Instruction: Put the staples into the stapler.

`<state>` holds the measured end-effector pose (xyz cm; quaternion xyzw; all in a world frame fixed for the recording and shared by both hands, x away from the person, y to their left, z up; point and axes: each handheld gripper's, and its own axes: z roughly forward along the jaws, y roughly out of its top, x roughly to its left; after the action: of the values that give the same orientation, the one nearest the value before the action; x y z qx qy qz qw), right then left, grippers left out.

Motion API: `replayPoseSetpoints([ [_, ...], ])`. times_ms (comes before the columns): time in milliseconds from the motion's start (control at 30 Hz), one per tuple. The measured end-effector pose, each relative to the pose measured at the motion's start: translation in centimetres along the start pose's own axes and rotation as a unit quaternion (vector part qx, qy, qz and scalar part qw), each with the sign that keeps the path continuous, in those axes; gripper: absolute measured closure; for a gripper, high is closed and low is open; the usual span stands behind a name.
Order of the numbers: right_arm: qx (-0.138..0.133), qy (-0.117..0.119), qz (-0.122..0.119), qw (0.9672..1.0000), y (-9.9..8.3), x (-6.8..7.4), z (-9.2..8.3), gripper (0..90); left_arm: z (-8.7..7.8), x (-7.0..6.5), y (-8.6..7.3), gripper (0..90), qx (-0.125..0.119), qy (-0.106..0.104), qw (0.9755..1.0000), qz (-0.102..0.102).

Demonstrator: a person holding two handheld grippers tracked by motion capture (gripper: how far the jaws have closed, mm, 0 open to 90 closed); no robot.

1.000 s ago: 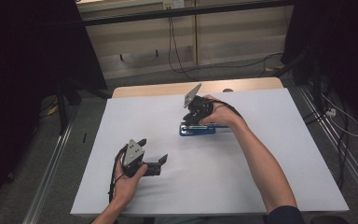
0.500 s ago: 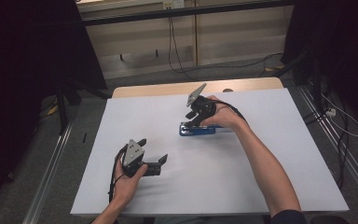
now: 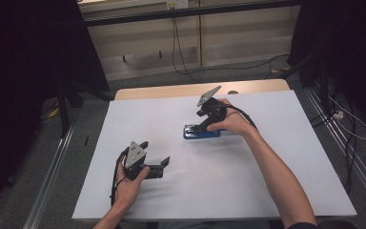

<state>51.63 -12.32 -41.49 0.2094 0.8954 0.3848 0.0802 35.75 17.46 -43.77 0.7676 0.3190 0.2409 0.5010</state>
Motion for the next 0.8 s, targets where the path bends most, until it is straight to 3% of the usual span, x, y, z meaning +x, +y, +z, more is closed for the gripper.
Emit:
replayPoseSetpoints([
  [333,-0.047,-0.030,0.053,0.9970,-1.0,0.7,-0.7,12.3,0.0,0.0,0.0,3.5,0.003,-0.001,1.0000,0.002],
  [600,-0.075,-0.066,0.099,0.9901,-2.1,0.8,-1.5,6.5,0.0,0.1,-0.1,3.4,0.004,0.001,1.0000,0.003],
  [800,-0.089,-0.088,0.112,0.9857,-2.8,1.1,-2.4,5.4,0.2,0.2,-0.2,3.4,0.009,0.000,1.0000,-0.002],
])
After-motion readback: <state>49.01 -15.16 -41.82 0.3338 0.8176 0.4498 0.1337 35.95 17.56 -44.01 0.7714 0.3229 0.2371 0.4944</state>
